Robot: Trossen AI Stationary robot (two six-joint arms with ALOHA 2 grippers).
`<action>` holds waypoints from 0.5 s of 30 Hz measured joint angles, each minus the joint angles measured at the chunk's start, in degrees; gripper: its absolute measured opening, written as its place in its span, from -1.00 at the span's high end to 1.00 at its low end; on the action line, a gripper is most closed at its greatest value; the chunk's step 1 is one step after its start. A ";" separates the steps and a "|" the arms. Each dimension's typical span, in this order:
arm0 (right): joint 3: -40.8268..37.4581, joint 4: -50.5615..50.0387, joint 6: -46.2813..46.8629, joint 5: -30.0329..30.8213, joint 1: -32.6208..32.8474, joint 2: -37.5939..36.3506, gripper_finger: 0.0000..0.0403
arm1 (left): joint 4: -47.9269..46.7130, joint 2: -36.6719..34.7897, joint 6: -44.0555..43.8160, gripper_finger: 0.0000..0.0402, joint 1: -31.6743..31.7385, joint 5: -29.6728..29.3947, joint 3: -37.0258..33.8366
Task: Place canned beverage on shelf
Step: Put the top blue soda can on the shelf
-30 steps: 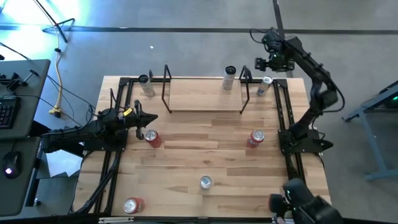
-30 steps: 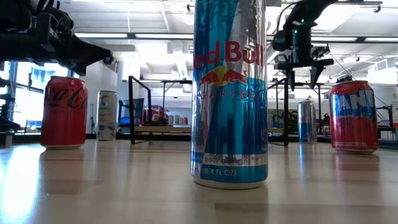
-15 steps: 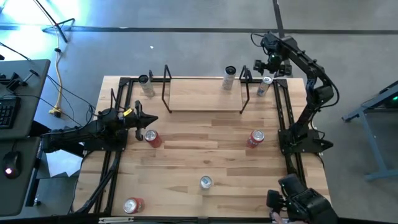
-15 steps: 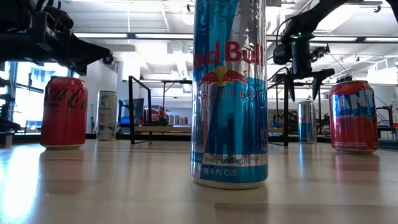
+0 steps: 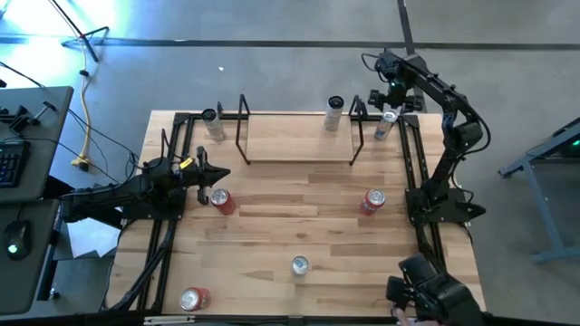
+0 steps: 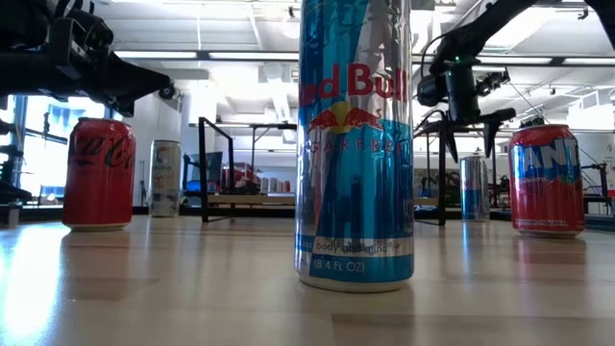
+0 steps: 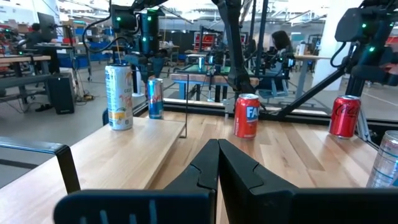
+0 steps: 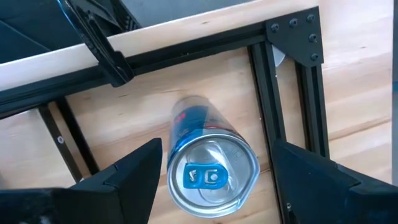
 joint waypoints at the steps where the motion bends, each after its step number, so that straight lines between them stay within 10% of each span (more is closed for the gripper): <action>1: 0.00 -0.19 0.31 -0.12 0.00 0.08 -0.43 | 0.00 0.00 0.00 1.00 0.00 0.00 0.00; 15: -1.66 -0.90 2.04 -1.02 1.14 0.09 -0.43 | 0.00 0.00 -0.04 1.00 0.00 0.00 0.00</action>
